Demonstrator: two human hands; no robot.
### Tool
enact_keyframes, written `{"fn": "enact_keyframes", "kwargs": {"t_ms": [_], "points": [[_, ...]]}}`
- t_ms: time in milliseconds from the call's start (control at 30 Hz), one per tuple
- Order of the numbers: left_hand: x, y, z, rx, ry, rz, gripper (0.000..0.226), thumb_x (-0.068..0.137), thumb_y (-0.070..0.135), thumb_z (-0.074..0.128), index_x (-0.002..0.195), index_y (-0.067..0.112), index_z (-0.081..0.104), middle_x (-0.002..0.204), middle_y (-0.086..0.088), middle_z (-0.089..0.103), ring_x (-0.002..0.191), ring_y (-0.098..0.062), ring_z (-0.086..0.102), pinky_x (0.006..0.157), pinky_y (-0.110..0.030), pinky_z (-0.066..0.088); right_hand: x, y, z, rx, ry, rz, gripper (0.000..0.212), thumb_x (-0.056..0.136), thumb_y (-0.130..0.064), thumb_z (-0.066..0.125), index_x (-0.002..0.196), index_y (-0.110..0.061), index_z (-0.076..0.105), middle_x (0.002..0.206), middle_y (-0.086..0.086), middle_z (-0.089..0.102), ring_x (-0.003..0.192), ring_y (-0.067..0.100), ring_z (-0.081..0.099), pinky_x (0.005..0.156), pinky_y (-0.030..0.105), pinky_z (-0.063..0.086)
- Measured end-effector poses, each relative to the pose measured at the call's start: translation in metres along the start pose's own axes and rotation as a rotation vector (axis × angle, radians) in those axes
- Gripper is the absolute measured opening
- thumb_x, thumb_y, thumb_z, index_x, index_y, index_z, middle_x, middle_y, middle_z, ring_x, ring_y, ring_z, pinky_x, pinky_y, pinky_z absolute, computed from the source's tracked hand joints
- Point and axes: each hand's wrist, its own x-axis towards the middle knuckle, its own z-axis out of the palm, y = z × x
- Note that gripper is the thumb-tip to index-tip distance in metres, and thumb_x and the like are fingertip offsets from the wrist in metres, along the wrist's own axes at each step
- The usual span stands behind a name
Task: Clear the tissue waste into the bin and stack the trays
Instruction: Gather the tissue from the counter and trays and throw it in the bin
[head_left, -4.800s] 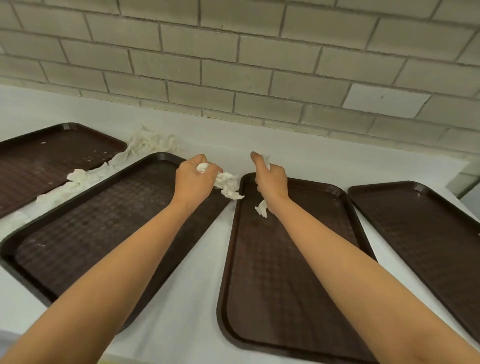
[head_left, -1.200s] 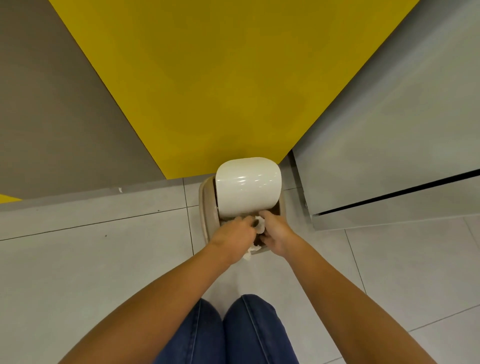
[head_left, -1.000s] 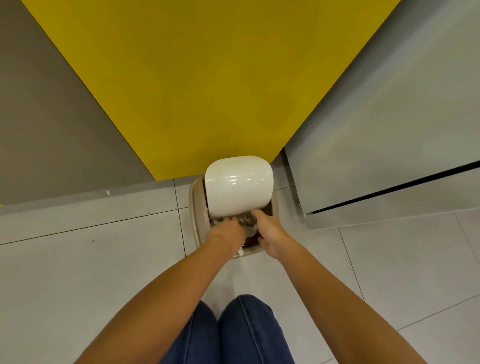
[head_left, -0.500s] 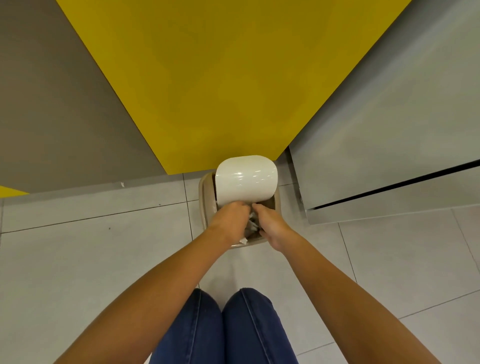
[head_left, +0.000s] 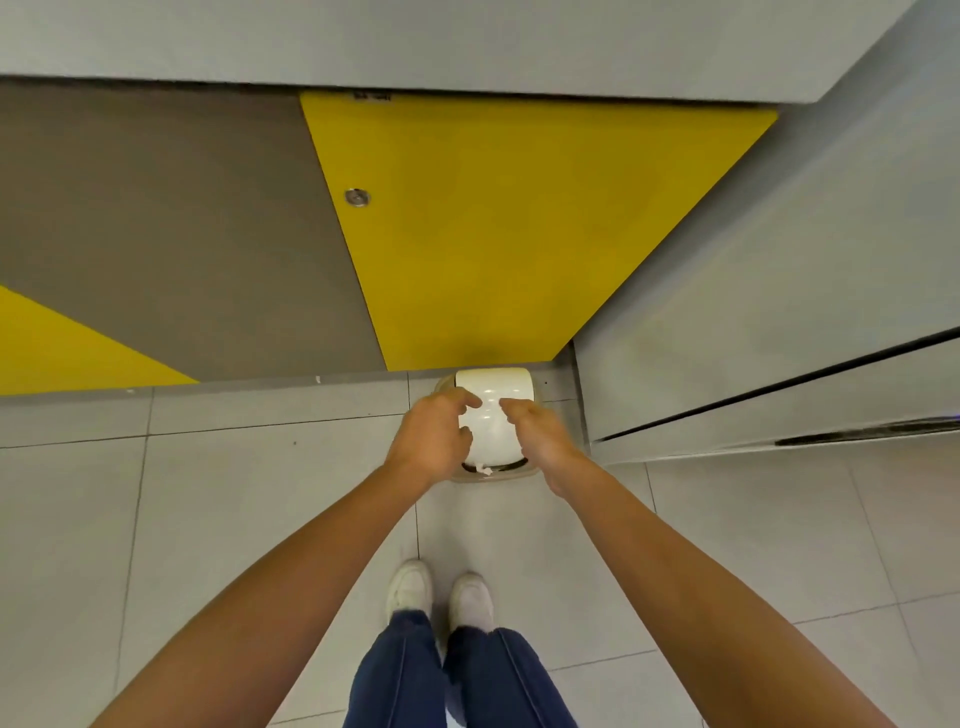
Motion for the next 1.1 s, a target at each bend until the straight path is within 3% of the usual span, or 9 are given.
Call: {"fn": "enact_keyframes", "kwargs": {"t_ms": [100,233,367,533,833,1100], "points": [[-0.033,0.027,-0.037,-0.029,0.078,-0.013,0.036,0.084,0.013,0.058,0.120,0.020,0.060,0.114,-0.003,0.063,0.101,-0.020,0.059,0.082,-0.024,0.044,-0.047,-0.030,-0.009,-0.067,0.026,-0.116,0.034,0.095,-0.026,0.041,0.118,-0.007,0.058,0.124,0.014,0.057,0.117,0.031,0.050,0.100,0.041,0.039],[-0.070,0.057,-0.085,-0.061,0.157,-0.007,0.034,0.083,0.021,0.062,0.117,0.020,0.060,0.112,0.000,0.063,0.099,-0.018,0.059,0.082,-0.028,0.047,-0.096,-0.066,-0.016,-0.129,0.052,-0.264,0.027,0.094,-0.031,0.043,0.110,-0.020,0.062,0.117,0.003,0.062,0.110,0.022,0.054,0.097,0.037,0.041],[-0.095,0.071,-0.128,-0.108,0.263,-0.001,0.032,0.080,0.022,0.064,0.112,0.022,0.062,0.105,0.001,0.064,0.098,-0.016,0.059,0.082,-0.027,0.047,-0.135,-0.104,-0.018,-0.102,0.038,-0.398,0.026,0.096,-0.025,0.045,0.115,-0.013,0.059,0.107,-0.005,0.054,0.098,0.011,0.047,0.081,0.024,0.034],[-0.122,0.079,-0.183,-0.145,0.406,0.042,0.032,0.080,0.025,0.064,0.112,0.023,0.062,0.106,0.003,0.063,0.095,-0.014,0.057,0.084,-0.028,0.046,-0.173,-0.150,-0.004,-0.067,0.070,-0.545,0.023,0.095,-0.021,0.049,0.111,-0.009,0.060,0.104,0.001,0.058,0.092,0.012,0.049,0.072,0.023,0.037],[-0.146,0.069,-0.306,-0.138,0.576,0.115,0.030,0.082,0.031,0.063,0.111,0.025,0.062,0.106,0.005,0.065,0.093,-0.011,0.058,0.082,-0.024,0.044,-0.220,-0.249,0.045,-0.052,0.141,-0.760,0.024,0.092,-0.021,0.052,0.105,-0.006,0.065,0.108,0.006,0.066,0.090,0.011,0.053,0.079,0.023,0.040],[-0.156,0.028,-0.409,-0.187,0.676,0.122,0.033,0.083,0.031,0.063,0.115,0.028,0.054,0.102,0.008,0.059,0.090,-0.011,0.057,0.077,-0.024,0.045,-0.243,-0.335,0.114,0.016,0.175,-0.911,0.016,0.092,-0.027,0.052,0.100,-0.017,0.062,0.104,-0.003,0.058,0.088,0.009,0.051,0.079,0.022,0.036]]}}
